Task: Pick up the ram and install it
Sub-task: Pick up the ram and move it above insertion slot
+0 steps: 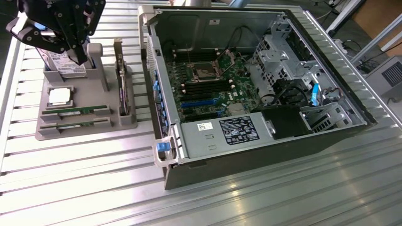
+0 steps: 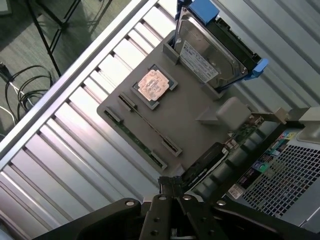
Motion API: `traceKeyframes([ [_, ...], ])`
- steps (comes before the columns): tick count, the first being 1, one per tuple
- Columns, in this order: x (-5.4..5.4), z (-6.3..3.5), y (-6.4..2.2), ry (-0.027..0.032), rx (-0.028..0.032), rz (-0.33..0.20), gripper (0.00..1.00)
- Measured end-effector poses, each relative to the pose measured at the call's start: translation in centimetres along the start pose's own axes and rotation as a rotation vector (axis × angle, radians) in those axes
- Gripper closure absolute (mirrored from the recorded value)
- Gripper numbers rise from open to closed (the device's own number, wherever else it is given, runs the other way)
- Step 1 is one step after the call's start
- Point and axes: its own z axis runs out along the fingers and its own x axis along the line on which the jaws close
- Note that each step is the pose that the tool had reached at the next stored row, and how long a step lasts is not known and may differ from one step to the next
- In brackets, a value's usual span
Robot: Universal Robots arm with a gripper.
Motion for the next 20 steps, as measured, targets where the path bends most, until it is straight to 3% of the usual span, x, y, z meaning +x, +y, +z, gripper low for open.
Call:
traceKeyframes([
  [20, 0.0, 0.0, 0.0, 0.005, -0.0003, -0.116, 0.89],
])
